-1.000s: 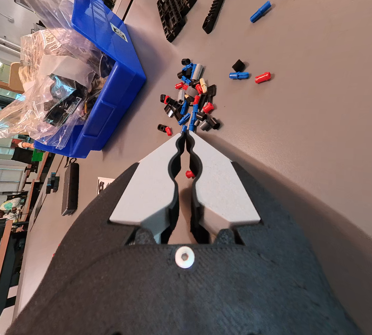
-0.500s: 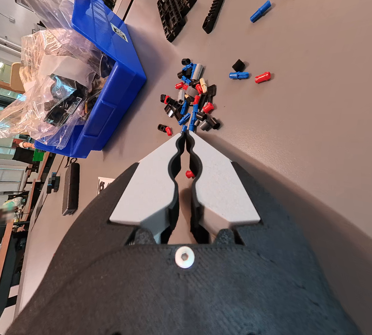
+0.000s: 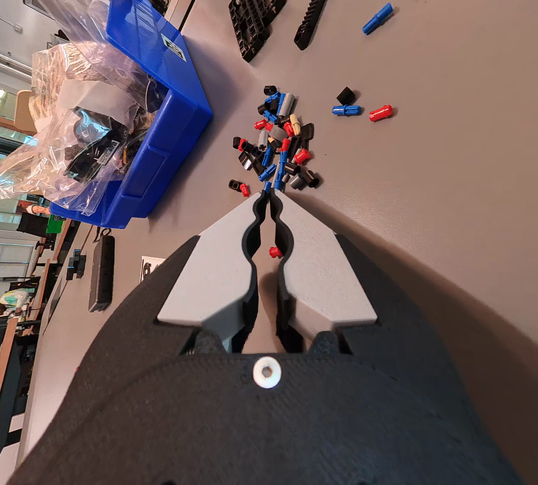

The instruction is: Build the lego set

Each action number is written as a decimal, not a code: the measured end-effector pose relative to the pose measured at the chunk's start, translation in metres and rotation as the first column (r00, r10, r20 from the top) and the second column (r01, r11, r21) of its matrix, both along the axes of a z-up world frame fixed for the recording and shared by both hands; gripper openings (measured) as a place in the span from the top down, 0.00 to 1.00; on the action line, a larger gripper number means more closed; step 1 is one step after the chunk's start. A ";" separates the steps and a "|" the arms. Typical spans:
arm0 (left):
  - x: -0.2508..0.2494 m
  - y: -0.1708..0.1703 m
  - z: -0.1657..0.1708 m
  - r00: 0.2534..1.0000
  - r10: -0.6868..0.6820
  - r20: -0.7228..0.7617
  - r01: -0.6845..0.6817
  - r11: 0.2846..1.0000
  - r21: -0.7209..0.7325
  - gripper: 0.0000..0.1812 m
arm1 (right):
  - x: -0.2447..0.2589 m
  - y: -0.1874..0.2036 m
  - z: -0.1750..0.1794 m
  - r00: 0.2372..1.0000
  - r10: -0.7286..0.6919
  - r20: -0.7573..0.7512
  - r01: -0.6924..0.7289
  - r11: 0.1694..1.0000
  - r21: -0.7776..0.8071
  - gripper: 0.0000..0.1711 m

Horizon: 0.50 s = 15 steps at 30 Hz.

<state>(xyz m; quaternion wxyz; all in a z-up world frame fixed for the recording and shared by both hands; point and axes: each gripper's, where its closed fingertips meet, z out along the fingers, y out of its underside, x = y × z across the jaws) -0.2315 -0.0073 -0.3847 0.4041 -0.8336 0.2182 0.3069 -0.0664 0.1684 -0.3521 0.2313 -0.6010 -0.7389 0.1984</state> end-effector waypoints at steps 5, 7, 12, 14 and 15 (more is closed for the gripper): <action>0.000 0.000 0.000 1.000 -0.002 0.006 0.002 1.000 -0.001 1.00 | -0.016 -0.003 -0.021 0.982 0.178 0.062 -0.182 0.981 0.073 0.91; 0.000 0.000 0.000 1.000 -0.002 0.006 0.002 1.000 -0.001 1.00 | -0.017 0.000 -0.027 0.968 0.231 0.095 -0.241 0.963 0.121 0.93; -0.001 0.001 0.000 1.000 -0.005 0.006 0.005 1.000 0.000 1.00 | -0.019 -0.002 -0.035 0.947 0.295 0.128 -0.313 0.938 0.151 1.00; -0.001 0.001 0.001 1.000 -0.006 0.004 0.006 1.000 -0.001 1.00 | -0.019 -0.002 -0.034 0.946 0.296 0.132 -0.315 0.936 0.158 1.00; 0.000 0.001 0.001 1.000 -0.007 0.005 0.007 1.000 -0.002 1.00 | -0.017 -0.001 -0.032 0.949 0.287 0.133 -0.307 0.938 0.162 1.00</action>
